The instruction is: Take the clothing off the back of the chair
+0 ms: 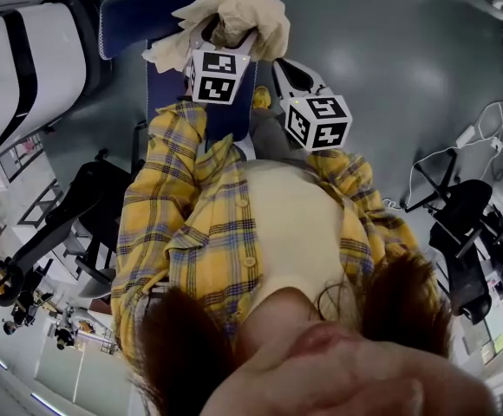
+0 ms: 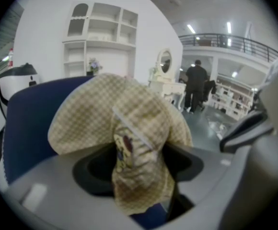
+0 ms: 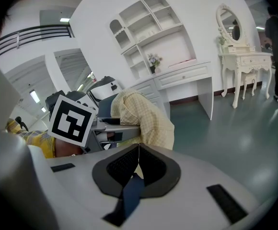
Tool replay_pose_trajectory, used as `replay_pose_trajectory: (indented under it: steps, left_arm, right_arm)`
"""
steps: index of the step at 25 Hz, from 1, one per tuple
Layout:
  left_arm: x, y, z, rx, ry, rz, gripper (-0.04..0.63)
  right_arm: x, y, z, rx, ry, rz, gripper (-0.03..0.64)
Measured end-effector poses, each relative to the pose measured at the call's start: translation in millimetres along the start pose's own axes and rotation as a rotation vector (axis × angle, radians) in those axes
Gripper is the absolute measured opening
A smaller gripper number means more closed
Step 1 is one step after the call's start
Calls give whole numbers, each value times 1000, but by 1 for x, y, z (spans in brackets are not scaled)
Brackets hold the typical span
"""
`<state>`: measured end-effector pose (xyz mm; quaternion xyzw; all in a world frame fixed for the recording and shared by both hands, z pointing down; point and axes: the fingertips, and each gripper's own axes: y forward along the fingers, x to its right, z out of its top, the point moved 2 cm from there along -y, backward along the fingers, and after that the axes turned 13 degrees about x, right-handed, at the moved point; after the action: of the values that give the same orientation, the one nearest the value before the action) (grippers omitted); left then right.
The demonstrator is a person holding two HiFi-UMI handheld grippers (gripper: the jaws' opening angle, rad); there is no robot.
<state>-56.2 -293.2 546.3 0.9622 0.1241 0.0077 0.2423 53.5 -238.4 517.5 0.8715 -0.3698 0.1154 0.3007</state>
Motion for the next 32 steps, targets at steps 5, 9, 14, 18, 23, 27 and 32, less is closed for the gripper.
replay_pose_trajectory:
  steps: [5,9,14,18,23,27,32]
  left_arm:
    - [6,2,-1,2,-40,-20,243]
    - [13,0,-2,-8,-60,-41,151]
    - [15,-6,-3,5,-84,-48,102]
    - [20,-18,3,35,-103,-65,94]
    - [25,-38,15,90,-112,-70,91]
    - [24,-57,25,132,-123,-71,91]
    - [24,-86,32,179,-130,-68,91]
  right_arm:
    - [4,0,1,0,-4,-2,14]
    - [5,-1,2,4,-11,-3,14]
    - [3,-6,1,12,-21,-9,14]
    - [-1,-9,2,18,-33,-14,14]
    - [-13,-17,5,43,-54,-14,14]
    - [-25,-24,6,62,-72,-14,14]
    - [-43,-32,2,79,-88,-7,14]
